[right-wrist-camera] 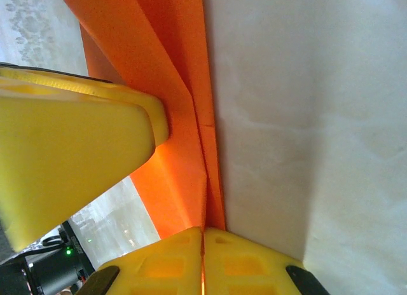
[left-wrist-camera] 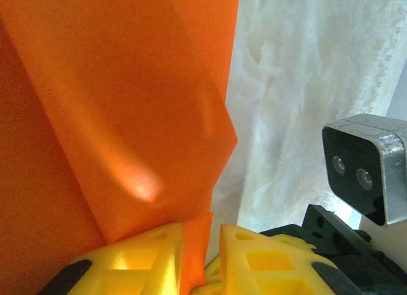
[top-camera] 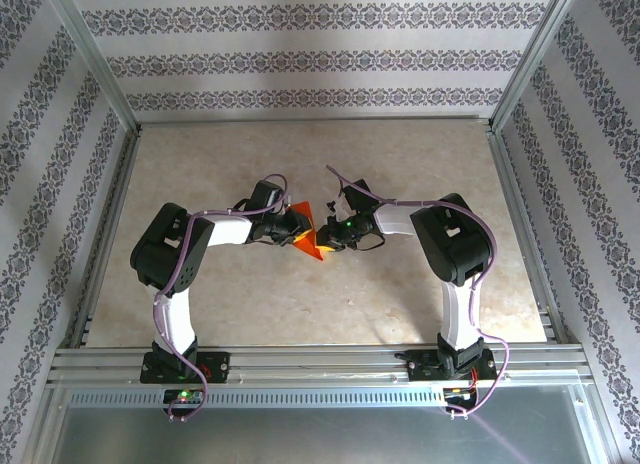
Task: Fold a paper plane with a square sheet of paper (pick it up from the middle)
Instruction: Fourth fold the wing at the center of the table.
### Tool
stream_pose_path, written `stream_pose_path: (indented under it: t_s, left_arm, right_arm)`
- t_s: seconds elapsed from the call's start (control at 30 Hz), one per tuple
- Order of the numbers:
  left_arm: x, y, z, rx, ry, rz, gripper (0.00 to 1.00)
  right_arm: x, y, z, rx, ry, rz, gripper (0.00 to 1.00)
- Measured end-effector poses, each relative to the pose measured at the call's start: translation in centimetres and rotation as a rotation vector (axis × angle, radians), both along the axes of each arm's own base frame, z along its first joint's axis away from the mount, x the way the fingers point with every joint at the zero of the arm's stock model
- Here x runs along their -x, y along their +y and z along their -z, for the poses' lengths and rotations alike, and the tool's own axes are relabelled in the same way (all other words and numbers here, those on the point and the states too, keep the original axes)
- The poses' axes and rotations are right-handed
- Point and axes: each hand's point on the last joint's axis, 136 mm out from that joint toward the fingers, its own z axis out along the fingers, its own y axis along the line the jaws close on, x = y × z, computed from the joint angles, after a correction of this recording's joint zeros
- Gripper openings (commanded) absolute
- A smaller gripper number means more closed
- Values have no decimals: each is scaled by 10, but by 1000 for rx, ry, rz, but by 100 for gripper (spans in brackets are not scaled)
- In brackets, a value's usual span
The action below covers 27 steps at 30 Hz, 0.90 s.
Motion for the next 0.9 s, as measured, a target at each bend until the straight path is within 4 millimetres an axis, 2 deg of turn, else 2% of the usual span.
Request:
stream_pose_path:
  t_s: [0.17, 0.43, 0.67, 0.9]
  left_arm:
    - [0, -1, -3, 3, -8, 5, 26]
    - [-2, 2, -25, 9, -67, 0, 26]
    - [5, 9, -12, -9, -38, -11, 25]
    - [3, 8, -4, -15, -24, -11, 25]
  right_arm:
    - [0, 0, 0, -1, -9, -6, 9]
    - [1, 0, 1, -11, -27, -6, 9]
    - [0, -1, 1, -14, -55, -1, 9]
    - [-1, -3, 0, -16, -81, 6, 9]
